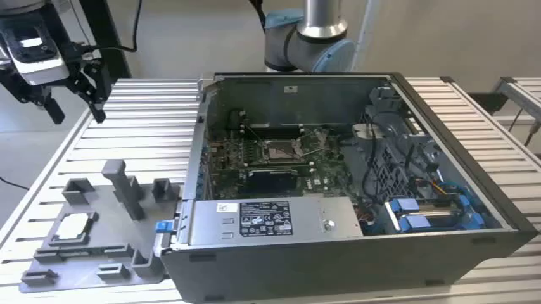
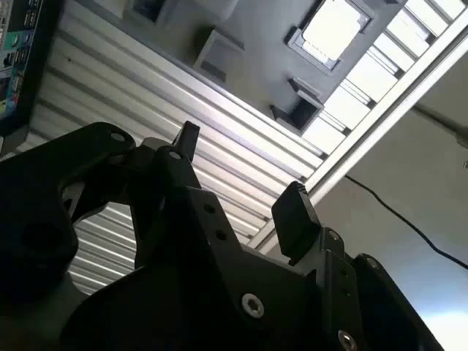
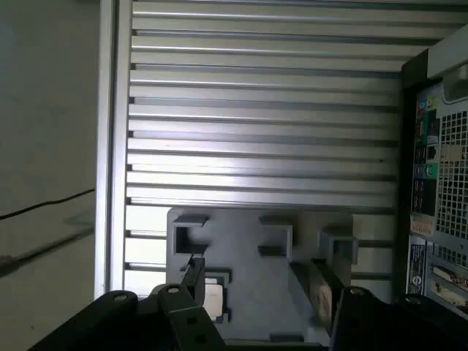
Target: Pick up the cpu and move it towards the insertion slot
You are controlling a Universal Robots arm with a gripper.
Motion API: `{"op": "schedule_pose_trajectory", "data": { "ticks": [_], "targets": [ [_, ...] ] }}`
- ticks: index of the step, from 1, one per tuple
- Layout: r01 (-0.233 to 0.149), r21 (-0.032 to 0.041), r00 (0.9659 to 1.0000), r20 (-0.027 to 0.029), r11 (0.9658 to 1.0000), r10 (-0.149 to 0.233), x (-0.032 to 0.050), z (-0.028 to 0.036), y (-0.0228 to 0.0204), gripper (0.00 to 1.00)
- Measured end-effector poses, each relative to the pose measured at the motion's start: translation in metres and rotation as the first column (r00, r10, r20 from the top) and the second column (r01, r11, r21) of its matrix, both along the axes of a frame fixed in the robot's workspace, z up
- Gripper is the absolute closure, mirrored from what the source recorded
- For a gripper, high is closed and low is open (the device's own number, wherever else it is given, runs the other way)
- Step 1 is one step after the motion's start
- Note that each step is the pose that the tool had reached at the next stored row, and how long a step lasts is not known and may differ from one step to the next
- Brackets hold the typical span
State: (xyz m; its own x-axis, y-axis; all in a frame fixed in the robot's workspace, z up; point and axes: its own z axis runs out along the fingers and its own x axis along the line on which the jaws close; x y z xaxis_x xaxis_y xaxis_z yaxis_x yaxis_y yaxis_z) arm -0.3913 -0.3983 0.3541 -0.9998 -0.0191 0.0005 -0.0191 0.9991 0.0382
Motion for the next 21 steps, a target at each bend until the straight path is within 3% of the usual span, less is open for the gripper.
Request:
{"op": "schedule_pose_trajectory", "data": {
  "ticks": [11, 15, 21],
  "targets": [
    [0.0, 0.0, 1.0, 0.0, 1.0, 0.0, -0.0002, 0.0, -0.0001, 0.0],
    [0.0, 0.0, 1.0, 0.0, 1.0, 0.0, -0.0005, -0.0002, -0.003, 0.0],
    [0.0, 0.0, 1.0, 0.0, 1.0, 0.0, -0.0008, -0.0003, -0.0033, 0.0]
  ]
}}
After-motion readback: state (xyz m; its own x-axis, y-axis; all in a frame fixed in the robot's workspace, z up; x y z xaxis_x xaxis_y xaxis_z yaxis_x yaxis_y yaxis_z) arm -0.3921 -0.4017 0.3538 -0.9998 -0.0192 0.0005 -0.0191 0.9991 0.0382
